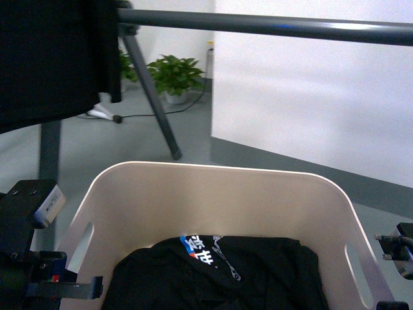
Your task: Move hamper under clothes hanger
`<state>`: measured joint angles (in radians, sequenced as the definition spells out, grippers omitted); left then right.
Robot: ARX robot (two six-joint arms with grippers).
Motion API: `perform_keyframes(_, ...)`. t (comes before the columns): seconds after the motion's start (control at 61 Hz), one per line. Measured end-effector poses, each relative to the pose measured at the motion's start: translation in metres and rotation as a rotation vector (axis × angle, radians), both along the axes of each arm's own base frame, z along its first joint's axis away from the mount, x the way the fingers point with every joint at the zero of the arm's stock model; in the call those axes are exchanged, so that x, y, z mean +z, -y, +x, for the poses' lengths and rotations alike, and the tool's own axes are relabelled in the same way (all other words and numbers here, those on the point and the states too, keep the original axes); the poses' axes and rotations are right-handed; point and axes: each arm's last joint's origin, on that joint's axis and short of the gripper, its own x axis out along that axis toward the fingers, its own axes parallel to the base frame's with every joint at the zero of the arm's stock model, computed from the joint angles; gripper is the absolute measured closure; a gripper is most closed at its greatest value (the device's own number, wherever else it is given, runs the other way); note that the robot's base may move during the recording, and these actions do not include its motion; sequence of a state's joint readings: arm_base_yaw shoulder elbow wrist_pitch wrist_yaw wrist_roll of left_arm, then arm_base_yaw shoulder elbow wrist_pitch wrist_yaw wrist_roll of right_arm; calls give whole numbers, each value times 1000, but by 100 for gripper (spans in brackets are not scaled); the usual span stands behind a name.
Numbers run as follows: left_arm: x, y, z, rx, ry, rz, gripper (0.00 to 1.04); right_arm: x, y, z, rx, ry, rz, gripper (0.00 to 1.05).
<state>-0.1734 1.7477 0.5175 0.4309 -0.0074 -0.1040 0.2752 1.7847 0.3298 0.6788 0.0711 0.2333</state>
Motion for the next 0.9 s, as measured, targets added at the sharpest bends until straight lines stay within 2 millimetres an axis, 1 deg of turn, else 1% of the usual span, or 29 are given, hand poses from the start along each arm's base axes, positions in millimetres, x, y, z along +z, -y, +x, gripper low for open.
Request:
perform_keyframes(0.442, 0, 0, 0, 0, 0, 0, 100, 0, 0, 0, -2, 0, -2, 102)
perform_keyframes(0.573, 1, 4, 1, -22, 4, -4, 100, -2, 3, -3, -17, -8, -9, 102)
perform_keyframes(0.737, 0, 0, 1, -1, 3, 3, 100, 0, 0, -1, 2, -2, -1, 102)
perform_keyframes(0.901, 0, 0, 1, -4, 2, 2, 100, 0, 0, -1, -1, -2, -2, 102)
